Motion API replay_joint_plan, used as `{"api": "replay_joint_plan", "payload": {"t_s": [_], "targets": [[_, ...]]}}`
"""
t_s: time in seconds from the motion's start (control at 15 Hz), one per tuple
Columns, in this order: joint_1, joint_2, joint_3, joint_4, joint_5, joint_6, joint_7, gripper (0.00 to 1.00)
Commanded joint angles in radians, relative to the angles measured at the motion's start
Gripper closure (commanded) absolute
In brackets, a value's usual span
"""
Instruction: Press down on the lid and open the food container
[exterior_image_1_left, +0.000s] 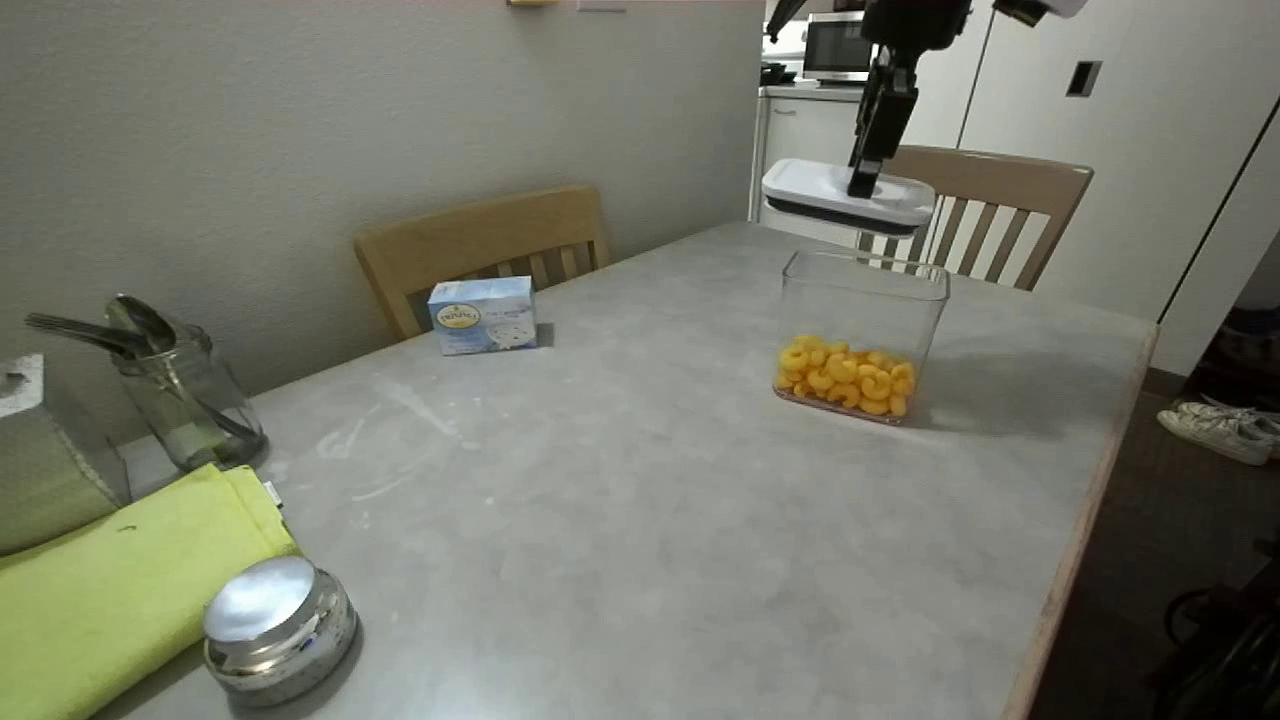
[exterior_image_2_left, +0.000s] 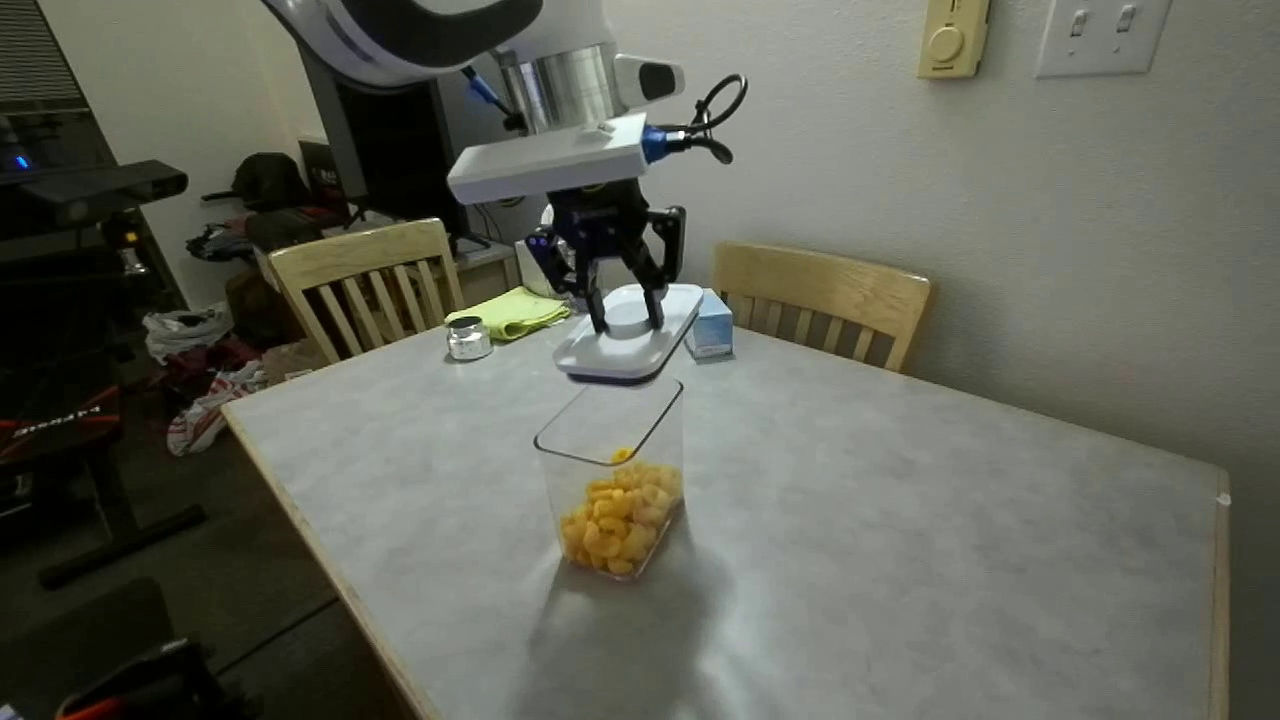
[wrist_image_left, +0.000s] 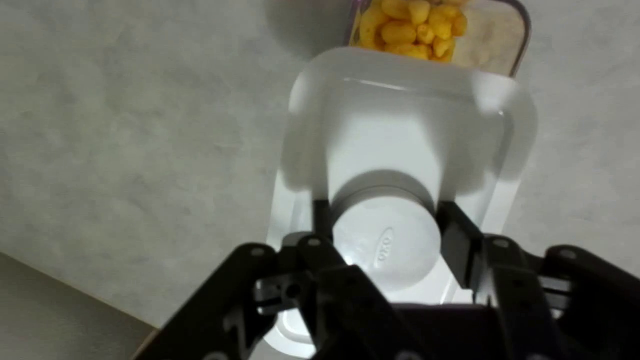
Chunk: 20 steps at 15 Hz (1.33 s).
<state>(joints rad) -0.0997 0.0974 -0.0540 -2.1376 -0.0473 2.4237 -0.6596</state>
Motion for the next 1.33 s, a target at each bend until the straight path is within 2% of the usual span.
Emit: {"api": "replay_joint_plan", "payload": {"t_s": [0.0,0.27,0.67,0.8,1.0,1.27], "targets": [[0.01,-0.016,0.015,0.031,0.028,-0.038,-0.011,0.7],[0.032,0.006,0.038,0.041,0.048,-0.036,-0.004,0.7],[0.085,0.062,0.085,0.048,0.036,-0.013,0.099,0.7],[0.108,0.099,0.1,0.055,0.016,0.009,0.183,0.7],[0.148,0.177,0.099,0.067,-0.057,0.059,0.377,0.7],[0.198,0.294,0.062,0.083,-0.166,0.129,0.623,0.7]]}}
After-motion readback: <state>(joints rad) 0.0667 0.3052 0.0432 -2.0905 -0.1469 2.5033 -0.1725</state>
